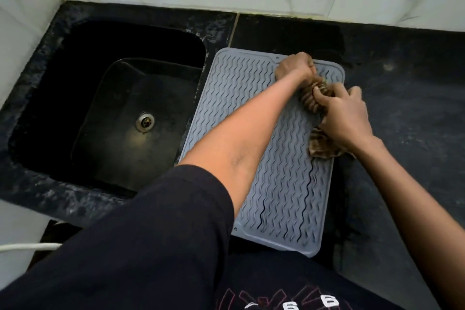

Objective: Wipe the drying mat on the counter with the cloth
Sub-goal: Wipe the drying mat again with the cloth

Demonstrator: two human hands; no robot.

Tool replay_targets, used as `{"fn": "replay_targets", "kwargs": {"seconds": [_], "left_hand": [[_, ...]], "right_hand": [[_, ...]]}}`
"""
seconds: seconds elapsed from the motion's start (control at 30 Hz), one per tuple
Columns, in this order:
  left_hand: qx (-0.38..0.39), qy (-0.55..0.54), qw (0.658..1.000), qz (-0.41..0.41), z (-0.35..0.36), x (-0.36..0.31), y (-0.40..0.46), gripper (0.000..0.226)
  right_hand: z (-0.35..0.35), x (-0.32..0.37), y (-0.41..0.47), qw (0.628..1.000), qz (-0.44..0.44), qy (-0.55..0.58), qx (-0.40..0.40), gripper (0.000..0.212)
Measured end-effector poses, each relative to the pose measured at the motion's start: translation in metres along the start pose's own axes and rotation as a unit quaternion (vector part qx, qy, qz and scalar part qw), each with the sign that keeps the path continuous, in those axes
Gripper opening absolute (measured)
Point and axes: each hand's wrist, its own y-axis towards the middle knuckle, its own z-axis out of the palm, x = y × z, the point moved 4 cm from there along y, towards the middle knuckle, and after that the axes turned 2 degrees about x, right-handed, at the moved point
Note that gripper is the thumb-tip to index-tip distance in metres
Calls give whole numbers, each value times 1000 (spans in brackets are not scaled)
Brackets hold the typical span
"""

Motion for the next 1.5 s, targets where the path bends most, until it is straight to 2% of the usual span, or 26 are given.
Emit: {"fn": "replay_targets", "kwargs": {"seconds": [0.1, 0.3, 0.43, 0.5, 0.53, 0.57, 0.63, 0.7, 0.73, 0.8, 0.93, 1.1, 1.3, 1.43, 1.5], "left_hand": [[7, 2, 1000, 1, 3, -1, 2, 25], [5, 23, 1000, 4, 5, -2, 3, 30], [2, 44, 999, 19, 5, -3, -2, 29], [19, 64, 997, 31, 1, -5, -6, 31], [35, 72, 996, 39, -1, -6, -8, 30], [56, 72, 995, 47, -4, -7, -11, 30], [77, 67, 992, 80, -7, -5, -19, 27], [47, 62, 986, 147, -8, -1, -32, 17], [24, 62, 980, 185, -7, 2, -38, 14], [1, 84, 967, 242, -1, 12, -50, 23], [60, 227, 935, 267, 19, 32, -62, 47], [91, 303, 915, 252, 26, 35, -62, 53], [100, 333, 906, 240, 23, 34, -67, 59], [99, 357, 901, 228, 23, 32, -75, 65], [95, 367, 897, 228, 24, 31, -79, 69]], "right_hand": [[13, 5, -31, 999, -31, -20, -11, 59], [32, 32, -151, 995, -97, 25, 5, 53], [26, 37, -176, 988, -106, 50, 101, 40], [16, 29, -161, 965, -81, 170, 183, 48], [6, 26, -150, 953, -61, 231, 185, 53], [-6, 23, -134, 955, -43, 259, 138, 54], [-22, 12, -100, 970, -19, 242, -3, 54], [-22, 3, -66, 980, 22, 193, -50, 52], [-17, 0, -51, 983, 43, 174, -45, 53], [-3, 0, -32, 988, 57, 137, -33, 56], [17, 12, -43, 997, 26, 50, -47, 52], [36, 28, -125, 995, -7, 89, -52, 45], [54, 57, -225, 994, -22, 109, -6, 46], [52, 66, -246, 992, -8, 113, 59, 41], [44, 59, -234, 976, 3, 189, 105, 35]]}}
